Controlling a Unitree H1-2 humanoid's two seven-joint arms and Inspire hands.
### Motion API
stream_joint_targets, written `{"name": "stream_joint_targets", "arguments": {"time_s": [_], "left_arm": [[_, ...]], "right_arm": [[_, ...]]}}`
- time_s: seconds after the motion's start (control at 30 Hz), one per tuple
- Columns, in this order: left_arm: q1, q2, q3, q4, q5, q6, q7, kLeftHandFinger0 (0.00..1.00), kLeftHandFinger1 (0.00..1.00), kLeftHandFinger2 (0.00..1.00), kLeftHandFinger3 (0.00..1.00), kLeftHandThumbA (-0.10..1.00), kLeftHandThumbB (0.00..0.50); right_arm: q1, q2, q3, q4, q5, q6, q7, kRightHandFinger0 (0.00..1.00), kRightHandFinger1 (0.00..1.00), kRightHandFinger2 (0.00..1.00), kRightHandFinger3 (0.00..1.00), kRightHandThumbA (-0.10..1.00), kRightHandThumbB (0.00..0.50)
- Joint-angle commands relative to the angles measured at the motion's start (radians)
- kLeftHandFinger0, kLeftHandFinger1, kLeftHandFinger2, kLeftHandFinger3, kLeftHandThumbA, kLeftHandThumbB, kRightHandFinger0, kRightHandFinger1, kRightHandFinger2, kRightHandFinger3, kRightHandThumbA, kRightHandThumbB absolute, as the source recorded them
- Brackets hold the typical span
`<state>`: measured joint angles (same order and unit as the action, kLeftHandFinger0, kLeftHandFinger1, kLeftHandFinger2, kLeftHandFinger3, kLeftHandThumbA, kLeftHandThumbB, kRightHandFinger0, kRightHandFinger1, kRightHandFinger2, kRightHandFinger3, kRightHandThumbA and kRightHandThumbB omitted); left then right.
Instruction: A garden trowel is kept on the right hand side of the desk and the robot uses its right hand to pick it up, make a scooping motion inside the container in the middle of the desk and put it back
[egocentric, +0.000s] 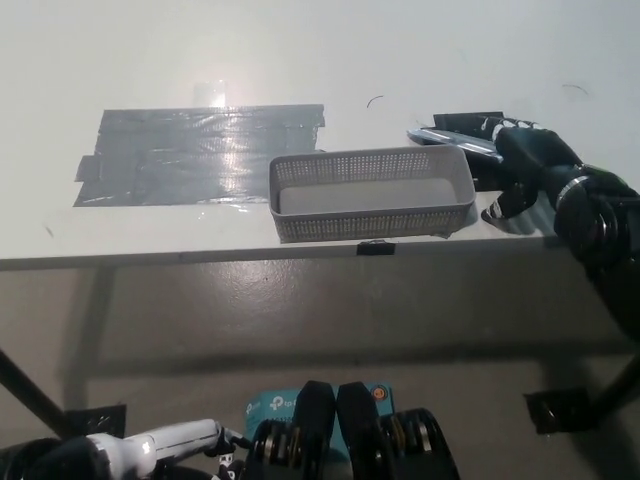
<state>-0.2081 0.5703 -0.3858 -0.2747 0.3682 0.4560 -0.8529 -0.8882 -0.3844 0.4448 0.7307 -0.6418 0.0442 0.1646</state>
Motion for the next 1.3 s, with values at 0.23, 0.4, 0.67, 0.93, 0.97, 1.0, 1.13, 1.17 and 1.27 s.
{"name": "stream_joint_targets", "arguments": {"time_s": [0.23,0.4,0.67,0.93,0.97,1.0,1.13,1.17,1.27], "left_arm": [[0.003,0.007,0.009,-0.031,0.029,0.014,-0.008,1.00,1.00,1.00,1.00,1.00,0.500],[-0.009,0.005,0.001,-0.026,0.025,0.014,-0.014,1.00,1.00,1.00,1.00,1.00,0.500],[-0.011,0.001,0.002,-0.028,0.014,0.014,-0.013,1.00,1.00,1.00,1.00,1.00,0.500],[-0.020,0.005,-0.001,-0.032,0.011,0.014,-0.007,1.00,1.00,1.00,1.00,1.00,0.500],[-0.024,0.005,-0.001,-0.032,0.010,0.014,-0.007,1.00,1.00,1.00,1.00,1.00,0.500],[-0.025,0.006,-0.001,-0.033,0.008,0.014,-0.007,1.00,1.00,1.00,1.00,1.00,0.500],[-0.021,0.001,0.016,-0.037,0.010,0.014,-0.005,1.00,1.00,0.97,1.00,1.00,0.500],[-0.021,0.001,0.018,-0.039,0.010,0.014,-0.006,1.00,1.00,0.98,1.00,1.00,0.500],[-0.023,-0.002,0.023,-0.041,0.022,0.014,-0.009,1.00,1.00,0.98,1.00,1.00,0.500]], "right_arm": [[-0.039,-0.110,-0.024,0.119,-0.003,-0.008,-0.021,1.00,1.00,1.00,1.00,0.66,0.208],[-0.051,-0.110,-0.038,0.149,0.016,-0.029,-0.030,1.00,1.00,1.00,1.00,0.64,0.254],[-0.037,-0.062,0.005,0.119,-0.012,-0.028,0.007,1.00,1.00,1.00,1.00,0.63,0.280],[-0.044,-0.030,0.041,0.088,0.010,0.073,0.168,1.00,1.00,1.00,1.00,0.50,0.226],[-0.056,-0.033,0.054,0.087,0.001,0.115,0.224,1.00,1.00,1.00,1.00,0.50,0.180],[-0.066,-0.034,0.067,0.099,-0.005,0.132,0.260,1.00,1.00,1.00,1.00,0.51,0.166],[-0.098,-0.059,0.103,0.200,-0.010,0.117,0.333,1.00,1.00,1.00,1.00,0.49,0.146],[-0.099,-0.064,0.106,0.210,-0.010,0.117,0.334,1.00,1.00,1.00,1.00,0.45,0.142],[-0.096,-0.091,0.111,0.229,-0.009,0.120,0.337,1.00,1.00,1.00,1.00,0.42,0.146]]}}
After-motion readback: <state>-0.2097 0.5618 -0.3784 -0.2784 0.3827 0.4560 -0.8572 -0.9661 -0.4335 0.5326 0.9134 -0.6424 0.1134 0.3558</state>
